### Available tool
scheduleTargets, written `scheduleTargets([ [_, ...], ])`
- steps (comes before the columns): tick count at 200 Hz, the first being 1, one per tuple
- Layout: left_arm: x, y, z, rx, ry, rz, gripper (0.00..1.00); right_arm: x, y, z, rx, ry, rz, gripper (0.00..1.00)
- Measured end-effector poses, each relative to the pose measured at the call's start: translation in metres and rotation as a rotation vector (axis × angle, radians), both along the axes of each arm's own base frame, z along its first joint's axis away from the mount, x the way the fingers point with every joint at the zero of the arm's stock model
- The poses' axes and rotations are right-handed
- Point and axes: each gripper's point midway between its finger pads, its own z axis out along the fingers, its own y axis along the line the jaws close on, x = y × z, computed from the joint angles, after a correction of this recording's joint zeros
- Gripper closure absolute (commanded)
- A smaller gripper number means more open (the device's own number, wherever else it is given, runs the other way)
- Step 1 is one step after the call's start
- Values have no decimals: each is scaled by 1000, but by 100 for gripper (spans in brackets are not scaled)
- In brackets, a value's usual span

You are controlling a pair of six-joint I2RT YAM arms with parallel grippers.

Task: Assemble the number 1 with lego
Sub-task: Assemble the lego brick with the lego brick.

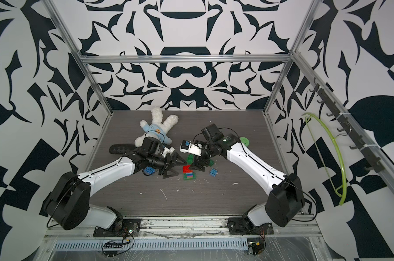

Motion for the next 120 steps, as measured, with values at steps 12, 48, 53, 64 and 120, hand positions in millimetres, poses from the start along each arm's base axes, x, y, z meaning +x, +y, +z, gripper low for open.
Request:
scheduleTargets([
  [12, 1, 1, 1, 3, -12, 9, 0, 4, -2, 8, 30, 37, -85, 29],
  [48, 4, 6, -3, 33, -31, 43, 7, 16, -9, 6, 65, 323, -489, 42],
  [53, 5, 6, -3, 36, -37, 47, 9, 17, -11, 4, 60, 371, -551, 42],
  [64, 5, 7, -3, 39, -42, 54, 11, 18, -13, 0, 47, 471, -674, 42],
  [120, 3, 9, -12, 59, -43, 59, 20, 4, -15, -22, 2, 727, -1004, 47],
])
